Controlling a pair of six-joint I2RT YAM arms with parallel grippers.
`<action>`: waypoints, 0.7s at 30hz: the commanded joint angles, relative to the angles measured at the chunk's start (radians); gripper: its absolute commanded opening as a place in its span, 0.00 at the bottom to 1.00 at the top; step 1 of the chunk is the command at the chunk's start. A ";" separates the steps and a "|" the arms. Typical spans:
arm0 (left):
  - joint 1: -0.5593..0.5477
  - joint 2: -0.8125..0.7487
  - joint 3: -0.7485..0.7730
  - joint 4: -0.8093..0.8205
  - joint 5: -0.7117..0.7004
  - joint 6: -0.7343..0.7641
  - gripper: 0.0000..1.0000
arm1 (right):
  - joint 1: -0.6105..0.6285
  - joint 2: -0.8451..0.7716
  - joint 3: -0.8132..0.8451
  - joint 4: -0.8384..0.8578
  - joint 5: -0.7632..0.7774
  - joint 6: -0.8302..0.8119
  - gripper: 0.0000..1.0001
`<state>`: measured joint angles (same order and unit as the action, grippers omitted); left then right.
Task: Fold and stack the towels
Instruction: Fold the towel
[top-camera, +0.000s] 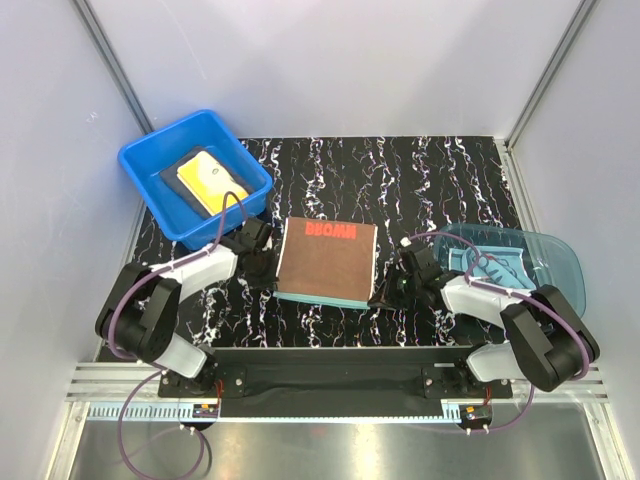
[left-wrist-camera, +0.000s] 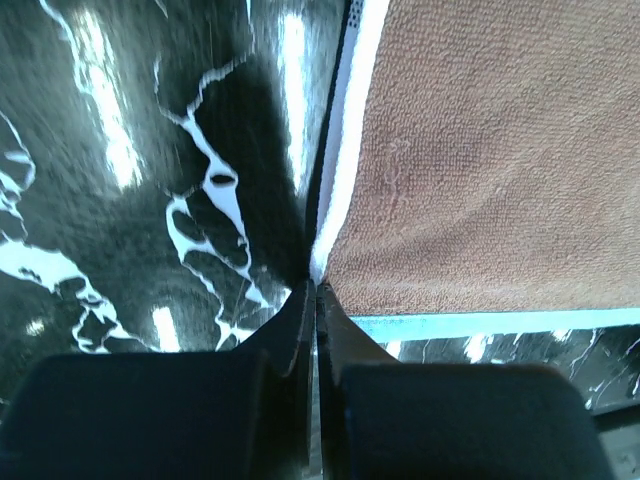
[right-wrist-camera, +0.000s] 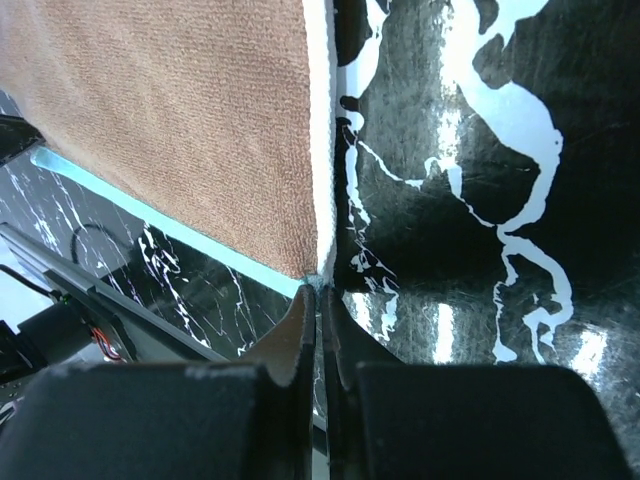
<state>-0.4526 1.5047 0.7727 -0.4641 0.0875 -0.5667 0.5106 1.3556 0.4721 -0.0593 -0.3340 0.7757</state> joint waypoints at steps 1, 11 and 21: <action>0.006 0.014 -0.024 0.053 -0.029 0.016 0.00 | 0.012 0.005 -0.021 0.015 0.023 0.005 0.00; -0.031 -0.027 -0.017 -0.044 -0.086 0.002 0.33 | 0.011 -0.154 -0.021 -0.097 0.039 -0.013 0.41; -0.005 0.095 0.591 -0.281 -0.034 0.408 0.49 | -0.014 -0.049 0.367 -0.318 0.040 -0.346 0.56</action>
<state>-0.4728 1.5497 1.2121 -0.7155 0.0261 -0.3454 0.5098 1.2182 0.6903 -0.3386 -0.2909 0.6056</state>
